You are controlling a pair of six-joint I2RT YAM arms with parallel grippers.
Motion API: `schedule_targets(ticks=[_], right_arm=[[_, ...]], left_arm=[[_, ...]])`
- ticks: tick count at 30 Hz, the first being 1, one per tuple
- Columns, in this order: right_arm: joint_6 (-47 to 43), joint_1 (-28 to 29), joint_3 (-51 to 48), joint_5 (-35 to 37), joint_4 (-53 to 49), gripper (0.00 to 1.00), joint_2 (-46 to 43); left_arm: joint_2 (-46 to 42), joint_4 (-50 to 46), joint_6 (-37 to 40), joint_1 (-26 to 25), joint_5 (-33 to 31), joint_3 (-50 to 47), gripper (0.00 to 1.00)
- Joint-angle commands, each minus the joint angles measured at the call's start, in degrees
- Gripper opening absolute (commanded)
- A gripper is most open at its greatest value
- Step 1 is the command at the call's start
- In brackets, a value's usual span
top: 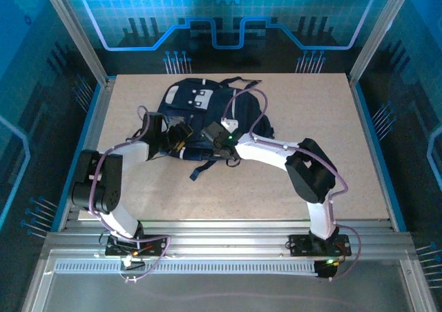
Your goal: Pack the student bag
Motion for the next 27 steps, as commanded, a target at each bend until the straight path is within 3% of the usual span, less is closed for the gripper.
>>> schedule_targets(ticks=[1,9,18,22,27], right_arm=[[-7.5,-3.5,-2.6,-1.1,-0.8,0.0,-3.5],[-21.8,-9.5,-7.8,-14.3,1.3,0.0,-8.4],[-35.5,-16.0,-6.4,-31.3,-8.5,0.0,-10.1],[-39.0,-17.2,-3.7,-34.2,-14.0,0.0,-10.6],[-41.6,-18.2,-0.1,-28.3,-16.9,0.0,-9.9]], left_arm=[[3.0,-1.7,3.6,2.6,-5.5,3.4,0.62],[6.4,-4.6,5.8,4.4,-8.0,8.3,0.62],[11.8,-7.1,7.4,5.8,-7.1,15.0,0.62],[13.9,-8.1,8.1,5.8,-7.0,17.6,0.62],[14.2,-10.4,8.7,5.8,-5.8,20.7,0.62]])
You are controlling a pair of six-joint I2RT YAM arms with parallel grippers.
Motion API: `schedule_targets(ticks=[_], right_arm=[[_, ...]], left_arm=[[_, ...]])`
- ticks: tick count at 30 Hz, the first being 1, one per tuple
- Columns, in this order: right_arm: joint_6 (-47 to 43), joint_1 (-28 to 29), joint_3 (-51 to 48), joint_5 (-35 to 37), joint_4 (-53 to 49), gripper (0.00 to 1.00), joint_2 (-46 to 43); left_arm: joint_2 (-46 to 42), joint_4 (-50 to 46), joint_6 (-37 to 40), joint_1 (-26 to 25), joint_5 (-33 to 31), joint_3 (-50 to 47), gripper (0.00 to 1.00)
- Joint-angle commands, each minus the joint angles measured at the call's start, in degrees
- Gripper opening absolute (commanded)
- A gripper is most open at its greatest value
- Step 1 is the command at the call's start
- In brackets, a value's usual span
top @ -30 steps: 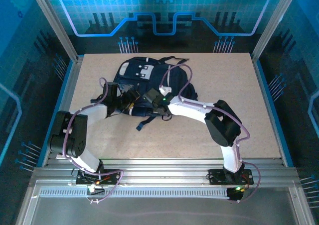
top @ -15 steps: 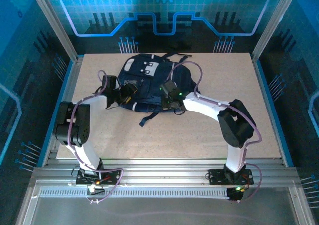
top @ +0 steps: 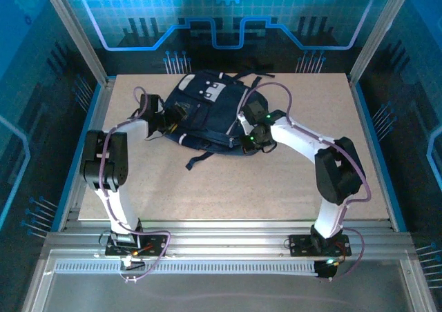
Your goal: Pack the student bag
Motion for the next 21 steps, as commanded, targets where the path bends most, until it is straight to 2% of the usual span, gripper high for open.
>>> schedule_targets(ticks=[1,4,6,10,15,21], right_arm=[[-3.6,-1.0,4.0,3.1,-5.5,0.0,-0.8],[-0.7,-0.5,5.9,3.2,-5.4,0.0,-0.8],[3.9,1.3,5.8,4.0,-4.0,0.19,-1.8],[14.2,6.0,4.1,8.7,0.2,0.39,-3.6],[21.2,10.9,3.8,16.9,3.8,0.43,-2.7],[25.4,12.4,5.0,20.0,5.0,0.47,1.1]], left_arm=[[0.5,-3.8,2.5,1.1,-2.1,1.8,0.62],[-2.1,-3.8,1.0,1.0,-0.2,0.7,0.62],[-4.9,-3.8,0.2,0.6,0.4,-1.1,0.63],[-10.7,-3.1,-1.5,-0.8,1.2,-5.2,0.64],[-17.5,0.9,-8.2,-3.6,1.0,-12.8,0.65],[-20.3,9.3,-16.4,-8.4,-3.0,-21.5,0.65]])
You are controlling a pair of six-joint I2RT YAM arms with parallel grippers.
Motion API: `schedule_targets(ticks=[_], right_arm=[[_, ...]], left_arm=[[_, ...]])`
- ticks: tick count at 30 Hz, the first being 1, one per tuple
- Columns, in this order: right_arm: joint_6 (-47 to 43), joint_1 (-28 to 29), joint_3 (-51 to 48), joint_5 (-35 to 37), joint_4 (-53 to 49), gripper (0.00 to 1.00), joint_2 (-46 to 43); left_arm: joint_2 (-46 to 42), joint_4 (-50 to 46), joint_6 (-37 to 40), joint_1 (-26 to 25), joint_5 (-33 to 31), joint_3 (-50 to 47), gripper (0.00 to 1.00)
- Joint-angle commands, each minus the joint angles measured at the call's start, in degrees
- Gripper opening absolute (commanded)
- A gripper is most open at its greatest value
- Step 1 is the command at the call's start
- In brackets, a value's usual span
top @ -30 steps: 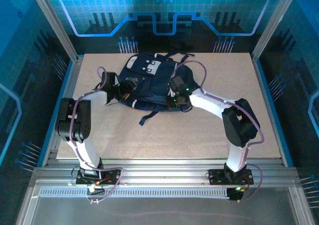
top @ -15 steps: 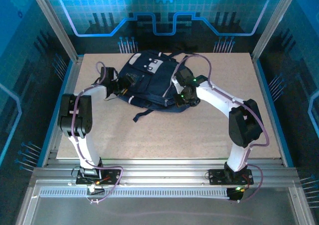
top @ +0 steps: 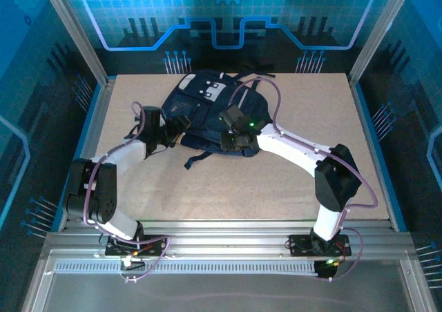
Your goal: Pack the student bag
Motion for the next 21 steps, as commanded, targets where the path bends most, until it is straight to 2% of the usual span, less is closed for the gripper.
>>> schedule_targets(ticks=[1,9,13,15,17,21], right_arm=[[5.3,0.3,0.8,4.0,2.2,0.47,3.1],[7.3,1.6,0.2,8.1,9.1,0.45,7.3],[9.2,2.2,1.0,13.0,8.3,0.4,10.1],[9.6,2.5,1.5,15.6,7.8,0.36,11.6],[10.9,2.5,2.4,17.8,6.0,0.27,13.0],[10.9,2.6,1.7,19.2,6.5,0.15,12.8]], left_arm=[[-0.5,5.8,-5.7,-2.8,-3.5,-3.5,0.65],[7.3,13.8,-7.6,-5.0,-5.1,-4.9,0.64],[10.8,15.8,-8.7,-5.0,-4.5,-5.2,0.64],[11.6,16.7,-9.1,-5.0,-4.3,-5.6,0.64],[11.8,17.3,-9.5,-5.0,-4.1,-5.9,0.64],[11.2,17.0,-9.1,-4.9,-4.3,-5.9,0.64]])
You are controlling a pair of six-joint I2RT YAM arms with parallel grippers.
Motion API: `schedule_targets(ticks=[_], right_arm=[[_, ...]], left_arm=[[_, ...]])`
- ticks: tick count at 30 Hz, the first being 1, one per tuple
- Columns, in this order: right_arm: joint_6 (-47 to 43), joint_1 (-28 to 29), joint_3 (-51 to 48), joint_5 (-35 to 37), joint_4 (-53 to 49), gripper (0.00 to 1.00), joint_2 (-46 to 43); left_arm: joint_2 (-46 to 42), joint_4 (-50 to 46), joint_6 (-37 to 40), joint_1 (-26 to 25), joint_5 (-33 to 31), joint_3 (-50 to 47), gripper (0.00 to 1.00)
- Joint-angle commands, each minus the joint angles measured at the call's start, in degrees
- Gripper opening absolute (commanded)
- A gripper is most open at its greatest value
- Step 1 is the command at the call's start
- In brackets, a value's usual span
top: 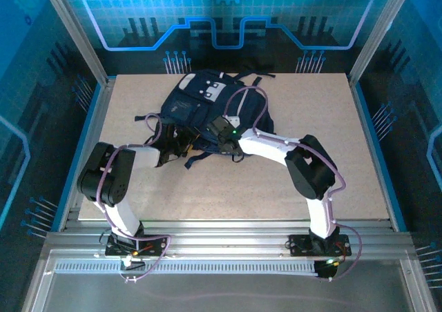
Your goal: Pack the student bag
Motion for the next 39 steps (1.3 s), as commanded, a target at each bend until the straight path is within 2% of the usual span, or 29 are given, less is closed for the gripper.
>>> schedule_targets(ticks=[1,5,11,18,22,26,28,30,32,35,36,39], right_arm=[[1.3,0.3,0.6,5.2,0.0,0.12,0.3],[-1.1,-0.3,-1.1,0.9,2.7,0.0,-1.7],[-4.3,-1.7,-2.0,-7.8,2.6,0.0,-5.2],[-8.2,-4.5,-2.0,-32.5,4.4,0.0,-6.4],[-7.1,-4.0,-3.5,-40.5,6.8,0.0,-7.7],[-5.0,-3.8,-5.8,-45.5,9.8,0.0,-8.9],[-4.6,-3.9,-6.6,-45.6,9.8,0.0,-9.4],[-4.8,-4.0,-7.4,-45.4,9.4,0.0,-9.8],[-5.3,-4.3,-8.2,-45.3,9.0,0.0,-10.2],[-7.7,-5.0,-8.3,-43.8,5.9,0.0,-10.7],[-9.1,-5.4,-8.3,-42.7,4.1,0.0,-10.9],[-14.2,-6.9,-8.0,-39.2,-1.8,0.0,-11.5]], left_arm=[[0.3,0.4,-0.3,0.0,-0.8,-1.0,0.64],[-0.6,0.1,-0.6,-0.1,-0.4,-0.7,0.64],[-5.3,-2.5,-1.1,-1.4,-0.4,-1.7,0.64],[-4.5,1.3,-5.4,-5.2,0.0,-2.5,0.68],[-0.7,6.8,-7.7,-6.8,-0.7,-1.7,0.71],[3.1,11.2,-8.8,-7.3,-1.7,-0.8,0.69],[4.5,12.7,-8.6,-7.3,-2.4,-0.4,0.64],[5.3,14.3,-8.1,-7.3,-3.2,-0.3,0.53],[5.7,14.9,-7.4,-7.4,-4.2,0.0,0.38],[5.3,14.1,-5.3,-7.3,-5.3,0.4,0.07],[4.8,13.5,-4.4,-7.3,-5.7,0.4,0.0],[2.9,10.7,-2.5,-7.0,-6.1,0.5,0.0]])
